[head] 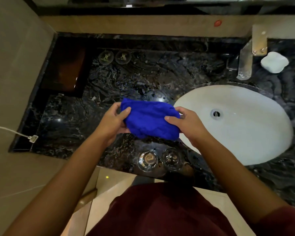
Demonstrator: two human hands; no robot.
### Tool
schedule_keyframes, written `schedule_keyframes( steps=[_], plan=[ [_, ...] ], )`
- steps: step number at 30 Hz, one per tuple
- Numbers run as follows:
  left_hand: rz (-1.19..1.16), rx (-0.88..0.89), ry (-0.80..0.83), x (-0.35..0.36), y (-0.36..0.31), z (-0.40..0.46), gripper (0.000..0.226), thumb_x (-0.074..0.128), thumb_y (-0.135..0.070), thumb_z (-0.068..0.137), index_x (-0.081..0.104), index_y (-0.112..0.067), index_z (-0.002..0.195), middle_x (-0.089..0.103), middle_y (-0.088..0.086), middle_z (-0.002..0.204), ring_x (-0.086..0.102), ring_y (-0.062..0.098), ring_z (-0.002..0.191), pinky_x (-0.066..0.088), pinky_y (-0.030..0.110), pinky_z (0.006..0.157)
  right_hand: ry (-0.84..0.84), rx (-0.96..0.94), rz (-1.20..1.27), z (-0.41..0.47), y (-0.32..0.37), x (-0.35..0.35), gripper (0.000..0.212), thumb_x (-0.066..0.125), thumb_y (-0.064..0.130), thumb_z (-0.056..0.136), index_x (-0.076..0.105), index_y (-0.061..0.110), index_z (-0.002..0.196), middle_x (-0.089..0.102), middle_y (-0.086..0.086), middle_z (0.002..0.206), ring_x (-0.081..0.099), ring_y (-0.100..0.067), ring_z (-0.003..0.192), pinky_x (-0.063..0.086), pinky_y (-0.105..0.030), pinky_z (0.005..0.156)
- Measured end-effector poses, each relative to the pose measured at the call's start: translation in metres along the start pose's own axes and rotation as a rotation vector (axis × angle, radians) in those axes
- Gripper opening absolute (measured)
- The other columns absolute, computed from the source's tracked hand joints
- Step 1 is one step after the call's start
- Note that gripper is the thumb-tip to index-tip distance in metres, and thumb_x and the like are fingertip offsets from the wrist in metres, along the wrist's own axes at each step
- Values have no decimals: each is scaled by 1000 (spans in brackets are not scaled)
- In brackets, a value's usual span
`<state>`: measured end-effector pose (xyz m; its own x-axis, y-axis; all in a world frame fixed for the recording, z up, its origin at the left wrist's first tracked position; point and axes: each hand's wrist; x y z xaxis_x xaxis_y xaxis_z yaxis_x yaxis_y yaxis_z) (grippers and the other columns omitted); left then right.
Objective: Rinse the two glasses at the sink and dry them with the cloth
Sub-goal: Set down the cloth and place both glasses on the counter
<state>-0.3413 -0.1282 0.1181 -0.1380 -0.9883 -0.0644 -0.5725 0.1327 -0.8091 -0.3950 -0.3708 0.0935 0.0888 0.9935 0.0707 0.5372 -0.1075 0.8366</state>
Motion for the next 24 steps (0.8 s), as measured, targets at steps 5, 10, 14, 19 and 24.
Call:
schedule_keyframes(
  steps=[5,10,14,19,24],
  plan=[
    [36,-93,-10,-19,29,36,26,64,-19,102,57,-26,126,71,9,122,75,23,91,64,42,60,-51,44,-190,27,-25,14,21,84,18,85,67,17,98,79,-10,94,77,-28,91,63,-45,78],
    [96,-151,-7,-33,56,60,46,66,-17,100,51,-20,143,68,15,129,72,26,100,63,42,57,-77,115,-378,44,-47,30,31,84,25,85,65,10,104,75,-10,96,72,-27,86,54,-35,68],
    [177,-150,13,-37,68,70,44,64,-14,101,50,-15,143,69,17,115,71,23,85,62,38,50,-87,150,-431,53,-58,36,32,85,26,83,66,13,104,75,-7,98,72,-26,92,59,-47,85],
    [295,-125,2,-42,78,79,35,67,-16,100,54,-19,131,69,20,112,73,26,82,62,39,48,-98,151,-523,59,-61,37,28,85,25,83,57,22,88,65,5,82,64,-21,82,47,-32,66],
    [572,-67,-55,-46,82,83,36,75,-31,93,59,-20,123,71,14,101,75,31,79,64,48,58,-109,136,-678,60,-62,35,32,83,32,84,56,21,100,58,9,81,59,-20,83,39,-28,62]
  ],
)
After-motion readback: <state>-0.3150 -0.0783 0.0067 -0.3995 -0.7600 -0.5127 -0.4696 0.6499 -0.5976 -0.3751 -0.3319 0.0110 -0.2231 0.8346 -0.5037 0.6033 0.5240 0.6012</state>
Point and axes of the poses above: each hand's wrist, its own z-axis towards the middle knuckle, its own x-axis out of the palm, y = z × x
